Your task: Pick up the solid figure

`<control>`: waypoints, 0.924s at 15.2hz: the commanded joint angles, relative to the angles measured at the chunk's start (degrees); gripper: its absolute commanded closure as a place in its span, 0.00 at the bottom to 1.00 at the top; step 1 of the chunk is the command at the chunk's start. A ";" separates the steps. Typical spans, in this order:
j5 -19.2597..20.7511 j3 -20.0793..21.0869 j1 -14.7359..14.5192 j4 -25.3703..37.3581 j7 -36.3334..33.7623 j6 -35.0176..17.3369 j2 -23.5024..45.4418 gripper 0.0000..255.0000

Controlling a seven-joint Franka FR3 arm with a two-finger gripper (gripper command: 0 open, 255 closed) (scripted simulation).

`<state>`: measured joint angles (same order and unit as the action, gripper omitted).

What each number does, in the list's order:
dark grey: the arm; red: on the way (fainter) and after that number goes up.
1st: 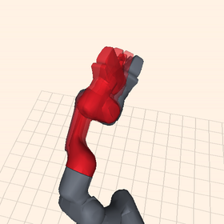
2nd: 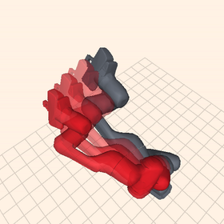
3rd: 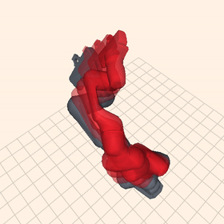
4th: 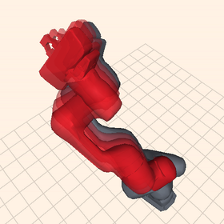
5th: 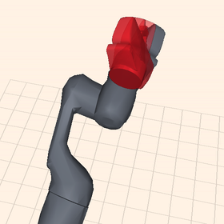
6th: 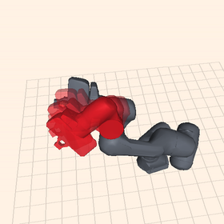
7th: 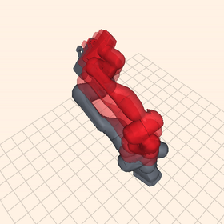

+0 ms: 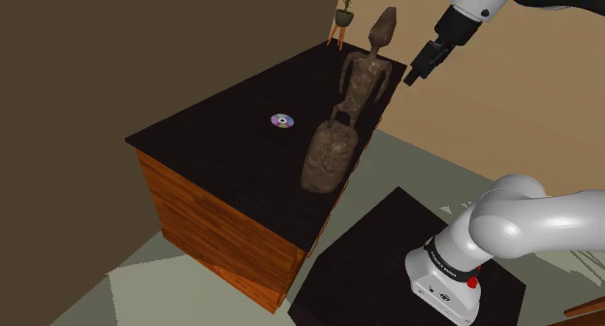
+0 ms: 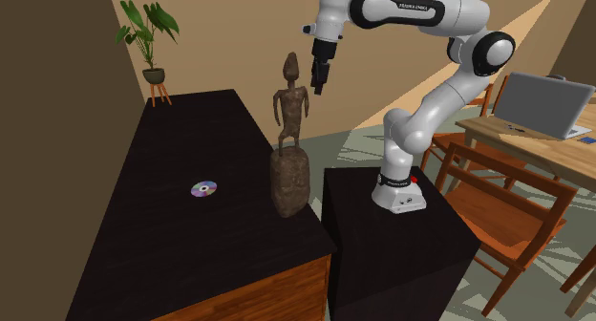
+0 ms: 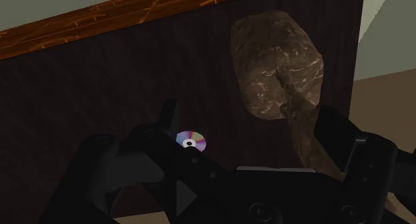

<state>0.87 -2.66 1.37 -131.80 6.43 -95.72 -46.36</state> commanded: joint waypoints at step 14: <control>-12.98 -4.43 -9.79 7.60 10.82 -2.68 8.15 0.00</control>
<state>-12.00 -7.12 -8.38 -123.45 17.11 -97.85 -38.00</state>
